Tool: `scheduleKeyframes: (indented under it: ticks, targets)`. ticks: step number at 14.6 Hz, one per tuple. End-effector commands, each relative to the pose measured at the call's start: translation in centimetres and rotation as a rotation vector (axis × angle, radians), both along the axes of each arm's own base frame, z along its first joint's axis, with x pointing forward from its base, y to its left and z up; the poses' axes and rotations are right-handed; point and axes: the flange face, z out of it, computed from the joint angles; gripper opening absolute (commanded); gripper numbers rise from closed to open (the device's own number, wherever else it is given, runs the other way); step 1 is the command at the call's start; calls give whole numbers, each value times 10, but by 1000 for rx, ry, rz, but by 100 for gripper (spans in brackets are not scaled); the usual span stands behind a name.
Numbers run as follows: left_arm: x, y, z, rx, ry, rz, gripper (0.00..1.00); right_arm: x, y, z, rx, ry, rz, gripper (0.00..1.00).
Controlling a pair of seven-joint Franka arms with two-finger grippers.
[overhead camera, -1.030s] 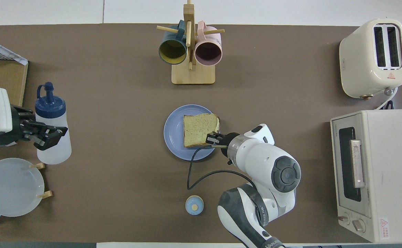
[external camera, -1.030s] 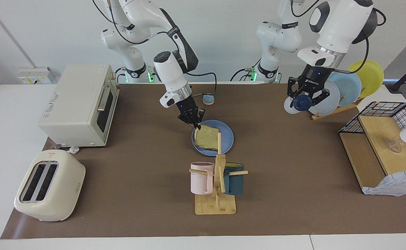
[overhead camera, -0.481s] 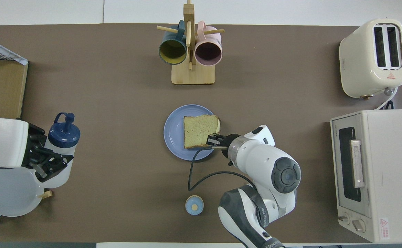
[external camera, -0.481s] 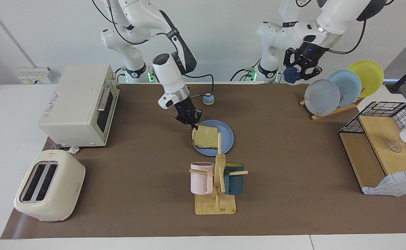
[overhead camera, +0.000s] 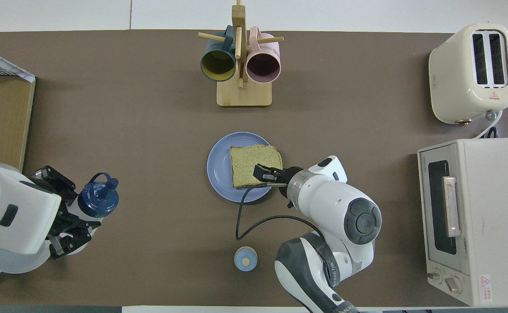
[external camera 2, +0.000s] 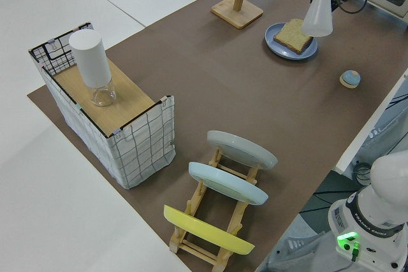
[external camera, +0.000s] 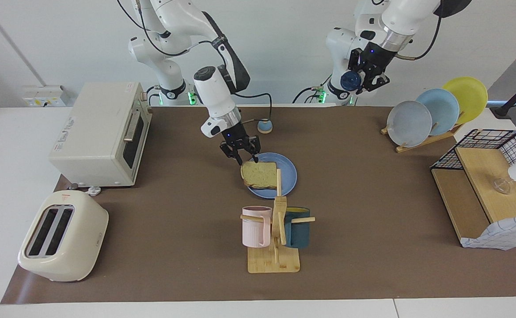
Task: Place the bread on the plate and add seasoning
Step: 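Lift the white bottle with the left gripper and bring it nearer the robot, then reach the right gripper across to the blue cap of the held bottle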
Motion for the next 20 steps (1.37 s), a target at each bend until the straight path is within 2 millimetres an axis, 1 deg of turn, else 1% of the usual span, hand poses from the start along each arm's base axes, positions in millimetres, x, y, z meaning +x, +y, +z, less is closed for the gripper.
scheduleKeyframes:
  ticks: [1, 3, 5, 6, 7, 8, 9, 10, 11, 12, 13, 14, 15, 16, 18, 19, 20]
  targets:
    - [-12, 0, 6, -8, 34, -90, 29, 8, 2, 20, 14, 5, 14, 100]
    - [-19, -2, 6, -13, 51, -168, 29, 17, 10, 40, 25, 33, 29, 100]
    - [-25, -3, 6, -6, 74, -202, 29, 27, 20, 67, 51, 56, 24, 100]
    - [-29, -9, 7, 1, 77, -215, 29, 33, 23, 83, 63, 71, 17, 100]
    - [-31, -14, 12, 4, 63, -225, 29, 42, 20, 104, 70, 97, 15, 100]
    - [-31, -14, 15, 2, 54, -226, 29, 52, 14, 127, 74, 129, 13, 100]
    - [-30, -15, 16, -2, 44, -224, 29, 59, 10, 155, 83, 158, 13, 100]
    - [-28, -16, 17, -6, 30, -220, 29, 63, 7, 183, 100, 178, -10, 100]
    - [-27, -18, 18, -10, 15, -218, 29, 63, 10, 211, 136, 206, -41, 98]
    - [-29, -25, 19, -8, 0, -225, 29, 60, 13, 241, 186, 233, -69, 92]
    - [-28, -29, 22, -10, -25, -223, 30, 56, 16, 262, 216, 246, -83, 88]
    - [-25, -31, 22, -8, -53, -221, 29, 47, 22, 283, 231, 244, -87, 84]
    - [-24, -32, 23, -11, -70, -220, 30, 36, 29, 299, 247, 247, -106, 77]
    - [-22, -34, 24, -15, -86, -218, 30, 23, 38, 312, 261, 247, -117, 75]
    - [-20, -34, 25, -16, -100, -217, 29, -4, 64, 333, 297, 270, -143, 75]
    - [-20, -35, 24, -8, -105, -221, 30, -15, 77, 339, 307, 286, -162, 75]
    - [-21, -37, 24, -7, -105, -223, 29, -27, 91, 340, 305, 294, -160, 75]
